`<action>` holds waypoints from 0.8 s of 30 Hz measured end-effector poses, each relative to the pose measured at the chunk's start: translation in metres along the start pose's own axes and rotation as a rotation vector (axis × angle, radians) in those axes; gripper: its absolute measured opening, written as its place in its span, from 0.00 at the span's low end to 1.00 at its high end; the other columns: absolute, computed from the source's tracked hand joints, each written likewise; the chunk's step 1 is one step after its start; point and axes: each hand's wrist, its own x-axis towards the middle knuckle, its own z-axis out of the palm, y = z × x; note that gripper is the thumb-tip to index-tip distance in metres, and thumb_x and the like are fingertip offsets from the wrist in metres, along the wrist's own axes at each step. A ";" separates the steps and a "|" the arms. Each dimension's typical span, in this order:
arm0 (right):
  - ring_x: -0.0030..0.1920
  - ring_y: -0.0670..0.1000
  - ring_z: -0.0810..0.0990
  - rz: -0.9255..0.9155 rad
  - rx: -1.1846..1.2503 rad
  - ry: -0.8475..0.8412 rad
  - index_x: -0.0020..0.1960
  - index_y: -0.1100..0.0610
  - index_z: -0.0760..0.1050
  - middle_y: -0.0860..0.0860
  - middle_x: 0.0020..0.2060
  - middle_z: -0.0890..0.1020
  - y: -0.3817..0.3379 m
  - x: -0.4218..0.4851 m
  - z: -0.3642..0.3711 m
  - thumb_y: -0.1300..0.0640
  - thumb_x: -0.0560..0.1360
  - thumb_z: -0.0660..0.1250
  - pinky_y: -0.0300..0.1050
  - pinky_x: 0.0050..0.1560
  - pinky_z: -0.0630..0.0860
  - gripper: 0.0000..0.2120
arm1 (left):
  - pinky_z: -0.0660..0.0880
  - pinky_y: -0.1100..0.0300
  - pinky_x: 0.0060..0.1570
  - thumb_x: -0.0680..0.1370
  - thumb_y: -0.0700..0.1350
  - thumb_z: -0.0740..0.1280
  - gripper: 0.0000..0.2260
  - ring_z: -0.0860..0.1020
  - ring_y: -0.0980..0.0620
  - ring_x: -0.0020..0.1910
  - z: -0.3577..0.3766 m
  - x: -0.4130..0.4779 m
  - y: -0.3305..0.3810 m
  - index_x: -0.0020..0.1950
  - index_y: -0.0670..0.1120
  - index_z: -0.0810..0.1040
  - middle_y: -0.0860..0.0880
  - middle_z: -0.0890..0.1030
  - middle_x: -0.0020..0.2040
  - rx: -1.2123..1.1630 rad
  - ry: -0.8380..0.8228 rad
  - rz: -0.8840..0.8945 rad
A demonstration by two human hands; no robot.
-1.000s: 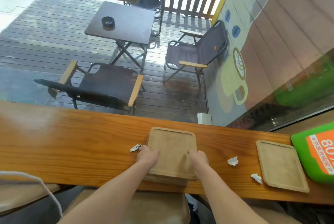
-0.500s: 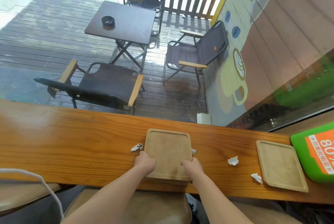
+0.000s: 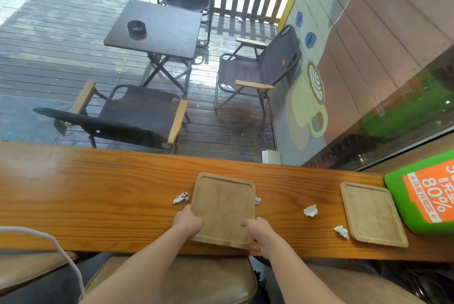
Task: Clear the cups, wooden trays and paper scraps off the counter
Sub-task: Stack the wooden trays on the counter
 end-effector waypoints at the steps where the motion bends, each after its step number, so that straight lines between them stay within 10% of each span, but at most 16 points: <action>1: 0.71 0.60 0.66 -0.003 0.011 0.001 0.79 0.58 0.53 0.57 0.75 0.64 0.001 0.000 0.000 0.55 0.78 0.66 0.56 0.64 0.70 0.35 | 0.75 0.54 0.55 0.78 0.45 0.66 0.18 0.77 0.45 0.58 0.000 -0.001 0.000 0.67 0.46 0.72 0.45 0.79 0.61 -0.005 -0.004 0.003; 24: 0.72 0.60 0.65 -0.045 0.139 -0.005 0.77 0.60 0.59 0.59 0.74 0.65 -0.008 -0.008 -0.009 0.50 0.75 0.69 0.56 0.69 0.66 0.35 | 0.75 0.52 0.57 0.78 0.50 0.67 0.27 0.74 0.42 0.64 -0.003 0.001 0.017 0.72 0.39 0.67 0.40 0.74 0.68 -0.054 -0.025 -0.125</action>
